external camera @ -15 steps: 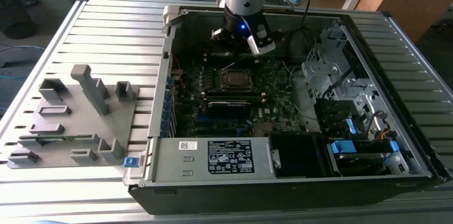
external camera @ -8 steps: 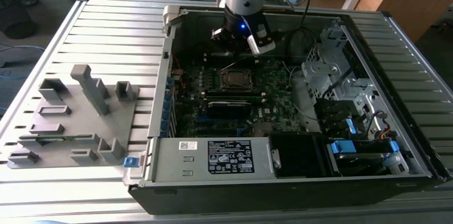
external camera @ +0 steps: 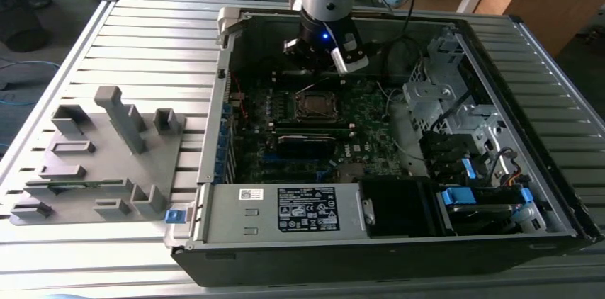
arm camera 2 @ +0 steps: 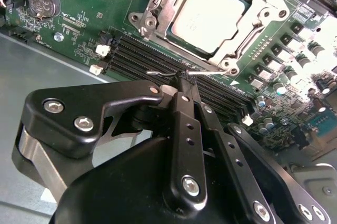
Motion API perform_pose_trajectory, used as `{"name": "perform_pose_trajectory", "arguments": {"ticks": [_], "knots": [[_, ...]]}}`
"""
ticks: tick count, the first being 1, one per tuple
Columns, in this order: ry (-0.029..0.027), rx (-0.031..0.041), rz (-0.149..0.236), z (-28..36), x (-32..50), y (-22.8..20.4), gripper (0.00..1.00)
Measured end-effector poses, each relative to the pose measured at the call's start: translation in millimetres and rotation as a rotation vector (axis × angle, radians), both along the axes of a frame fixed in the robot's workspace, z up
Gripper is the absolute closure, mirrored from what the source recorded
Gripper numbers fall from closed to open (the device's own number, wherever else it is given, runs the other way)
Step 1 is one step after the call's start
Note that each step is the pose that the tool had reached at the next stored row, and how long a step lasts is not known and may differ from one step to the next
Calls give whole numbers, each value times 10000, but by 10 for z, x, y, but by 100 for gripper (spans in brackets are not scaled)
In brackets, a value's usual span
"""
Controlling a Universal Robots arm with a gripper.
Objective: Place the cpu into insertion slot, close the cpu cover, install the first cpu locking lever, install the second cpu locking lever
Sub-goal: 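Install the first cpu locking lever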
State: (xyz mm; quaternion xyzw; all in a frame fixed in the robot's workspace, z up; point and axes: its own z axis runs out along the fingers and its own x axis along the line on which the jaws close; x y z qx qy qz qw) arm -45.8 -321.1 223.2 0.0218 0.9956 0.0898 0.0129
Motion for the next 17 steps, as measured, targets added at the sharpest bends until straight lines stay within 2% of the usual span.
{"name": "perform_pose_trajectory", "arguments": {"ticks": [5, 13, 17], "knots": [[-2, 0, 1, -11, 1, 0, 89], [-61, 0, 1, -82, 1, 0, 89], [-65, -8, 1, -89, 1, 0, 89]]}}
